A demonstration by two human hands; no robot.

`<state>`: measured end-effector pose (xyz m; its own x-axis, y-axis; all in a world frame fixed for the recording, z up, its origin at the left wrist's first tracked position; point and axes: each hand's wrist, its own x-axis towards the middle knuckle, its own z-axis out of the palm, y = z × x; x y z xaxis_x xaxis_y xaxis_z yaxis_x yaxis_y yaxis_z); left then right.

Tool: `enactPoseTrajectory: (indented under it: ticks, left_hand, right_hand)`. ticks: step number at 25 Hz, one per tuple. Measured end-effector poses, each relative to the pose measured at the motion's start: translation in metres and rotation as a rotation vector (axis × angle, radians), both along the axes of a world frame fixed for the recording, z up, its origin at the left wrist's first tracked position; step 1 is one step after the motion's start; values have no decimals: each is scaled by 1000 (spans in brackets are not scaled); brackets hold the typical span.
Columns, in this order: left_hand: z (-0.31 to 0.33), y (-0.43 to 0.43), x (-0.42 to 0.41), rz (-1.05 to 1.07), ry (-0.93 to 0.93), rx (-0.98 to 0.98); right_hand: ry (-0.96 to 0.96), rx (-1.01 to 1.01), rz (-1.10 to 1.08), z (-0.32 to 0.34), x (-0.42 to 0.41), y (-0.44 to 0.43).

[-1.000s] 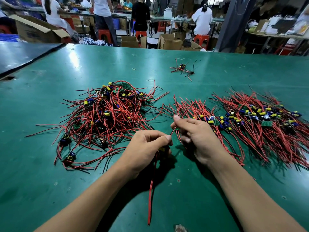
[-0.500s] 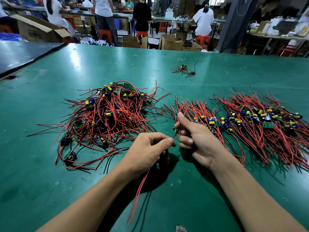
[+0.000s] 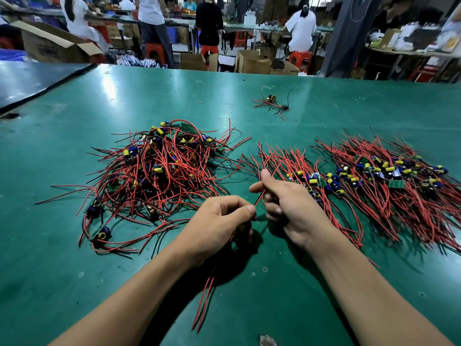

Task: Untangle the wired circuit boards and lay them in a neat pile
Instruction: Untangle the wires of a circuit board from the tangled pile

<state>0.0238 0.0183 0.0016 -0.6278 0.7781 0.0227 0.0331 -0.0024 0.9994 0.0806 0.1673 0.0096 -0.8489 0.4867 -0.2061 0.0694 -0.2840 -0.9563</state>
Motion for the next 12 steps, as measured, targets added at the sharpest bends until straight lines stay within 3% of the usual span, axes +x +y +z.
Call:
enactPoseTrajectory:
  ticks: [5, 9, 12]
  left_hand:
    - [4, -1, 3, -54, 2, -33]
    - [5, -3, 3, -70, 2, -55]
    - [4, -5, 2, -46, 28, -70]
  right_hand:
    - [79, -302, -158, 11, 0, 14]
    - [104, -507, -125, 14, 2, 13]
    - [96, -457, -82, 10, 1, 10]
